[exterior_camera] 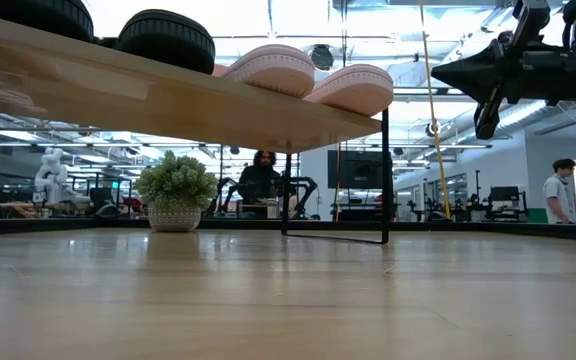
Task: Pick and place slides into the shelf
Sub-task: Return to Home Position
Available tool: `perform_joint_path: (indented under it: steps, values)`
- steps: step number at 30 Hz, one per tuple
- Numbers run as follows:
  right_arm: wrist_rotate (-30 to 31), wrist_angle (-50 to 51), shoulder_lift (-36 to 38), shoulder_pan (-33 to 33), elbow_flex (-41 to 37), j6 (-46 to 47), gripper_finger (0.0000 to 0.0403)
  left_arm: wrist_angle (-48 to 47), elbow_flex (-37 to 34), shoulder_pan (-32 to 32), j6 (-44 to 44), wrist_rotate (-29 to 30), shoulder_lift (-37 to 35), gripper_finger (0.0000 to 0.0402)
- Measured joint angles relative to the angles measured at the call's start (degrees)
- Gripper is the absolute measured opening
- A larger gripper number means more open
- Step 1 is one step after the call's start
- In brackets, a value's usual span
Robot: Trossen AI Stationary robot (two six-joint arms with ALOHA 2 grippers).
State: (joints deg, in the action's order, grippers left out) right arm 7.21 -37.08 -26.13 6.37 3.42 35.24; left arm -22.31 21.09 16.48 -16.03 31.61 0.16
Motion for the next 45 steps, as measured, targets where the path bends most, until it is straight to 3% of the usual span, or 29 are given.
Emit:
perform_joint_path:
  steps: [4, 11, 17, 24, 31, 45]
  values:
    - [-0.01, -0.72, 0.00, 0.00, 0.00, 0.13, 0.0000, 2.67, 0.63, -0.05, 6.08, 0.97, -0.01, 0.0001]
    - [-2.73, -2.56, -0.02, -0.11, 0.00, 0.89, 0.0000, 3.03, -1.59, -0.05, 2.98, -0.95, -0.01, 0.0000]
    - [-3.28, -2.58, 0.00, -0.11, 0.00, 1.76, 0.0000, 7.45, -1.54, -0.26, 8.72, -1.16, -0.01, 0.0000]
    - [-4.53, -2.03, 0.00, -0.11, -0.02, 0.23, 0.0000, 5.43, -6.90, -1.65, 0.51, -2.03, -0.01, 0.0001]
    - [-6.06, 0.87, -0.02, -0.11, -0.02, 2.70, 0.0000, 5.73, -4.22, -3.44, 4.01, -1.77, -0.01, 0.0002]
    - [-7.59, 3.21, -0.02, -0.11, -0.02, 1.69, 0.0000, 0.37, -3.92, -12.98, 3.92, -0.40, -0.01, 0.0001]
